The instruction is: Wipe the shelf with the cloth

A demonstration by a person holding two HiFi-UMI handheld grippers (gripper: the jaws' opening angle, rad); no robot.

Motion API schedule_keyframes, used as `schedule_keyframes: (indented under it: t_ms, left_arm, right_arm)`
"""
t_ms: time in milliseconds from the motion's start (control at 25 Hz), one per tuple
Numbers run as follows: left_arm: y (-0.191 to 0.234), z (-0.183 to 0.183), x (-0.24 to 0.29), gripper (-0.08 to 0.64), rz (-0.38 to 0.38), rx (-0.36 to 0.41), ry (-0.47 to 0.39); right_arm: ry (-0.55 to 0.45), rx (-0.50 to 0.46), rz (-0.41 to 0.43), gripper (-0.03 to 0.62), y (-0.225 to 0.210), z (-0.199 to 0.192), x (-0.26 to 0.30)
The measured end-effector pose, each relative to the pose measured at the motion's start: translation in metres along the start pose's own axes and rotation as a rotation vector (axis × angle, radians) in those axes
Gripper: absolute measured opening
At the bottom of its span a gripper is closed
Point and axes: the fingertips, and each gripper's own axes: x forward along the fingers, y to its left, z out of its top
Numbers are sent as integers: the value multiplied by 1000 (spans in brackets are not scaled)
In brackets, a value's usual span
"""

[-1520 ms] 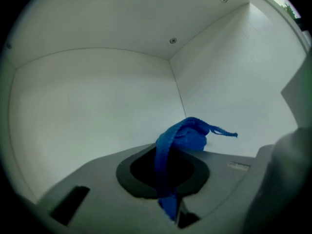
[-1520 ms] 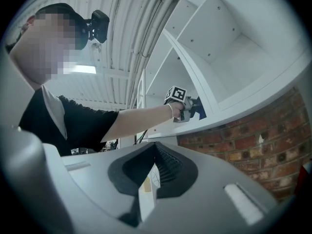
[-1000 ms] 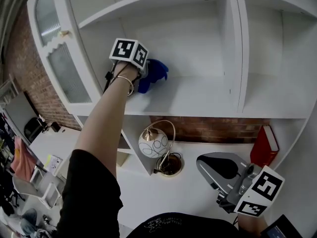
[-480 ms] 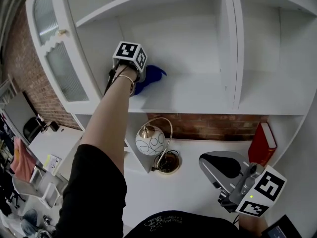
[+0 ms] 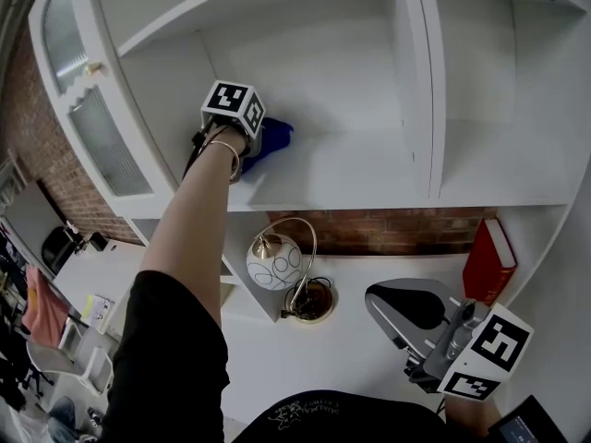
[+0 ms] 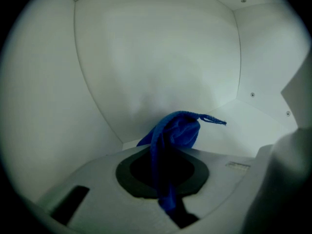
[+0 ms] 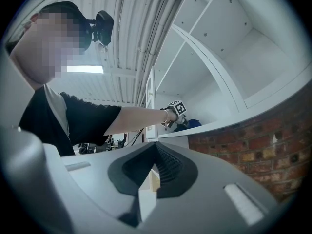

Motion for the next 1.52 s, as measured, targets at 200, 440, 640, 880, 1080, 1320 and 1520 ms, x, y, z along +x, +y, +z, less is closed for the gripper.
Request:
schedule_keyframes:
  t_ms: [200,440,640,880,1080,1320,1520]
  left_arm:
    - [-13,0,-1,8,49,207,23]
    - [-46,13,2,6,20,307,-20]
    - [-77,27,5,5,-46,283,-86]
    - [-122,37,8,5,-125,275,-112]
    - [-174,50,5,5,-182,350,-130]
    - [-231,64,-1,6,-316,363,-178]
    - [-259,78,-12,18,-376,417,-286]
  right_arm:
    - [9,0,10,9,2,-3,6]
    - [17,-6,12,9,8,-3,9]
    - [19,-15,1,9,10,-3,6]
    - [11,-8,-9,9,11,-5,-2]
    - [2,-5,-21,9,11,-3,-8]
    - [-8,-8,-64,9,13,-1,-22]
    - [-8,-18,-108,9,14,3,-38]
